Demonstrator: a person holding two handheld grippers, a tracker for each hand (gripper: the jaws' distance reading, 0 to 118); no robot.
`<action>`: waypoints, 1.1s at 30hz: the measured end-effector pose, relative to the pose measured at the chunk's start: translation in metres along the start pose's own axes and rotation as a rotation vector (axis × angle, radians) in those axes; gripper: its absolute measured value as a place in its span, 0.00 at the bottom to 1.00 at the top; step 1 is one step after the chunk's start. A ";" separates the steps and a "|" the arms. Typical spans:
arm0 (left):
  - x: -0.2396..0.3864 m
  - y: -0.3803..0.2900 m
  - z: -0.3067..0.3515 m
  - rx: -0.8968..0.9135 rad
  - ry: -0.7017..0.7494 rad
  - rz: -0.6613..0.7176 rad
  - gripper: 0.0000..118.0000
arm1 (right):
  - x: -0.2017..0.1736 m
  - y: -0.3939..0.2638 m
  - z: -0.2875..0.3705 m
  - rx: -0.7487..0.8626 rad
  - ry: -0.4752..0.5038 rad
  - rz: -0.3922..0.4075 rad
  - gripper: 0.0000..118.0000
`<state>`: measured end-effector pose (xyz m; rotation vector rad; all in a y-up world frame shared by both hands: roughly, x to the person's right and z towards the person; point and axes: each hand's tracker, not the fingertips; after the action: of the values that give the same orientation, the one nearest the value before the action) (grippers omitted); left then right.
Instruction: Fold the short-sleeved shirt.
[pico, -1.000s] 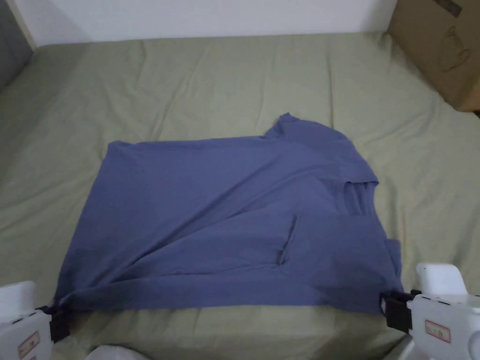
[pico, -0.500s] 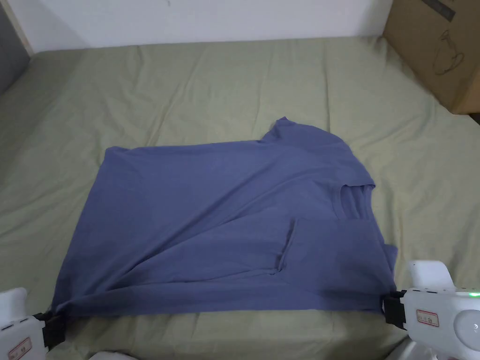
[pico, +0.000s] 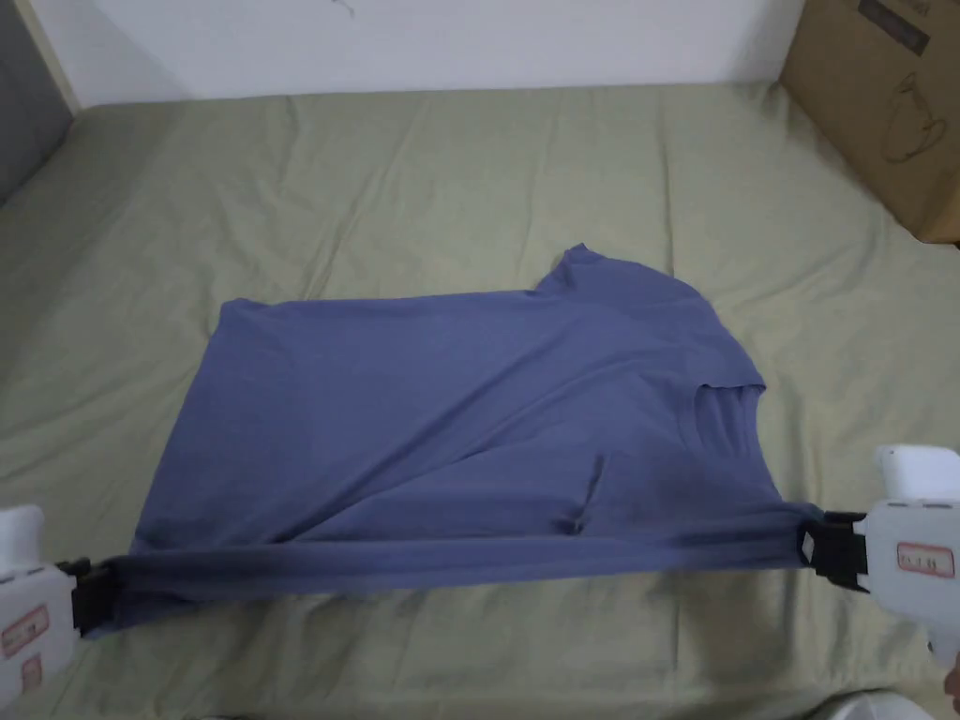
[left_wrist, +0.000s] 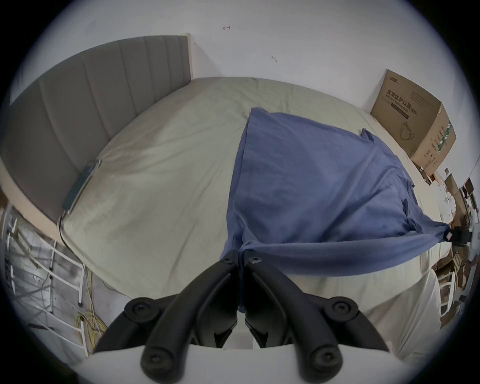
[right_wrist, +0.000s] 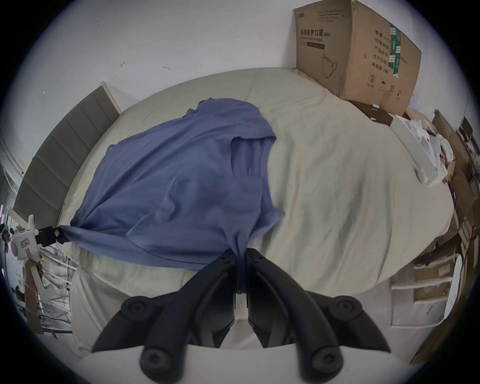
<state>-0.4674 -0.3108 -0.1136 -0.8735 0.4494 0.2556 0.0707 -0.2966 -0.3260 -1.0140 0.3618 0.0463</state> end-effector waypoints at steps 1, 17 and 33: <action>0.001 0.011 -0.006 0.005 0.004 0.003 0.02 | -0.003 0.010 -0.003 -0.005 -0.002 0.010 0.06; 0.009 0.054 -0.070 -0.080 0.006 -0.046 0.94 | 0.005 0.065 -0.070 -0.067 -0.075 0.018 0.82; -0.005 -0.014 -0.032 -0.020 -0.049 0.088 0.10 | 0.005 -0.022 -0.038 -0.032 -0.047 -0.032 0.00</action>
<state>-0.4751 -0.3444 -0.1193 -0.8663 0.4406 0.3620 0.0692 -0.3408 -0.3272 -1.0481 0.3028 0.0477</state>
